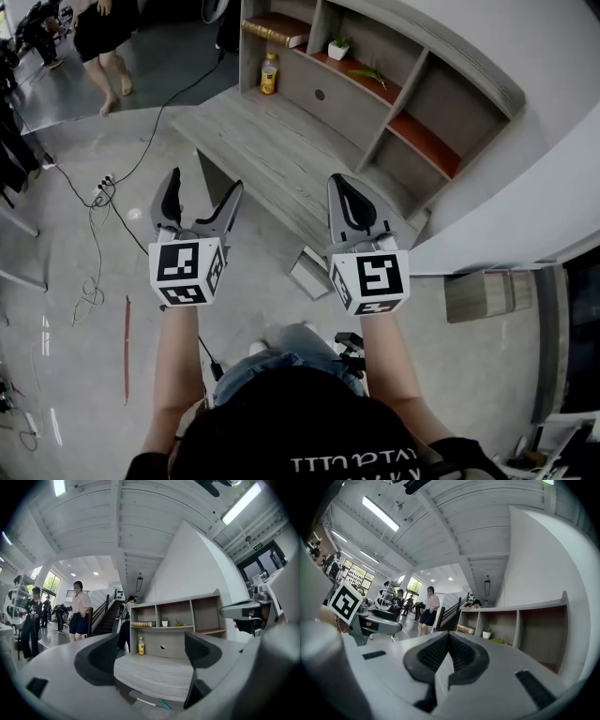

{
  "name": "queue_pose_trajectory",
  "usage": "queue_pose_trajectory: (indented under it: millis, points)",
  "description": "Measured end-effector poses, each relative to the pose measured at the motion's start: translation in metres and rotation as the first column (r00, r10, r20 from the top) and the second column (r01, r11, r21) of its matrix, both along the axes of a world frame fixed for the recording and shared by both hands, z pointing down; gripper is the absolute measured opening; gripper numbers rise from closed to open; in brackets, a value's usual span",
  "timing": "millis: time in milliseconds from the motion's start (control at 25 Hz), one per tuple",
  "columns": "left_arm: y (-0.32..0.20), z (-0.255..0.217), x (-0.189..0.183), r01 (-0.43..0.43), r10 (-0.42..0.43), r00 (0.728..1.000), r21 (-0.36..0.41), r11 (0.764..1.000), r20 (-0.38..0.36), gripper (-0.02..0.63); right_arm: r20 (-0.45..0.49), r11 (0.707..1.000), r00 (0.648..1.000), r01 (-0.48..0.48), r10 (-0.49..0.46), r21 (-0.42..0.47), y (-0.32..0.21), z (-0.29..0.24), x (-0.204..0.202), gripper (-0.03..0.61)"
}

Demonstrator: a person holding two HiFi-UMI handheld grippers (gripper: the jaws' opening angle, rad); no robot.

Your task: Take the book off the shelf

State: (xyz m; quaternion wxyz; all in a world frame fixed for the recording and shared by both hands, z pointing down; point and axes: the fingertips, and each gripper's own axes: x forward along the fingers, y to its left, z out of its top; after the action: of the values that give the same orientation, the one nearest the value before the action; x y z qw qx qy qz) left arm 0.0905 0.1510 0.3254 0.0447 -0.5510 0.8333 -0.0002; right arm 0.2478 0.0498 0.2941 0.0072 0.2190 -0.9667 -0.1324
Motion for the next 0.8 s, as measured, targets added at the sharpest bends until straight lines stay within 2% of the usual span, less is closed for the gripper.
queue_pose_trajectory:
  millis: [440,800]
  points:
    - [-0.008,0.007,-0.053,0.043,-0.043,0.999,-0.014,0.999,0.002,0.442,0.015,0.999,1.000,0.001,-0.001,-0.037,-0.028,0.004,-0.061,0.014]
    - [-0.074,0.010,-0.115,0.016,-0.014,0.999,-0.050,0.999,0.029,0.442,0.036,0.999,0.999,-0.016,0.018,-0.030,-0.085,0.007,-0.127,0.014]
